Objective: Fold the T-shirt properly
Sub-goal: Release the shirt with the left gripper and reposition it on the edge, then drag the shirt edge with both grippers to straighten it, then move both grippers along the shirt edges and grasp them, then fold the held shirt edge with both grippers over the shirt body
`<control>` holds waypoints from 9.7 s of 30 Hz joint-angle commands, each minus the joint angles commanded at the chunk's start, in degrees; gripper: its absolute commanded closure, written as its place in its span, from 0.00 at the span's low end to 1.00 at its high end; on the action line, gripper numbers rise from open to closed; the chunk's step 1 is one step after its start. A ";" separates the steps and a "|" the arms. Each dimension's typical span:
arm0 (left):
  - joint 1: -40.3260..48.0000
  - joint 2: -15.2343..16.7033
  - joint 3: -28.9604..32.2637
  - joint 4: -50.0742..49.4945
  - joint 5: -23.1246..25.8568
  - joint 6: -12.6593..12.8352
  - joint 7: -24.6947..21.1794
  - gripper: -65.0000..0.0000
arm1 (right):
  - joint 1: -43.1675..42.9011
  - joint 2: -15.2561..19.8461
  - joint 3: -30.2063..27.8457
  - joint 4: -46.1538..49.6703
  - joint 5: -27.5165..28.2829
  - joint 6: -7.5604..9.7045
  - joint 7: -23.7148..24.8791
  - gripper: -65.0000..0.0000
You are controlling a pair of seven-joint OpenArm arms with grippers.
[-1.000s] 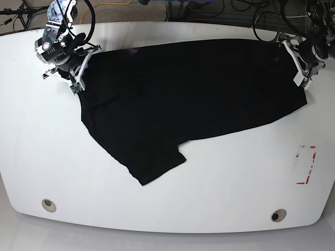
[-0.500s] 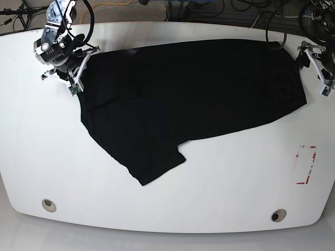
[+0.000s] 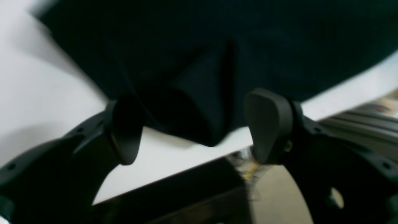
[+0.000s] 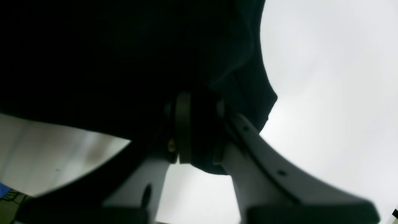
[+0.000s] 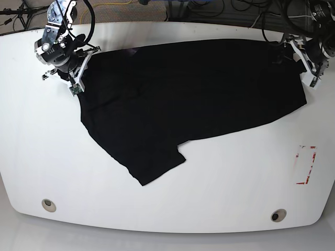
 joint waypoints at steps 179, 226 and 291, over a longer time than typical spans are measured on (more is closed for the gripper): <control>-18.90 2.20 10.37 4.57 31.12 0.00 -0.13 0.42 | 18.55 3.16 9.23 -15.38 4.40 0.00 1.67 0.25; -32.88 2.64 1.32 -17.49 47.12 6.55 -10.07 0.13 | 35.43 2.37 -0.44 -52.40 4.31 0.00 20.40 0.90; -36.84 4.40 10.99 -36.40 38.86 6.64 -18.68 1.00 | 35.25 2.20 -0.53 -46.51 4.40 0.00 19.96 1.00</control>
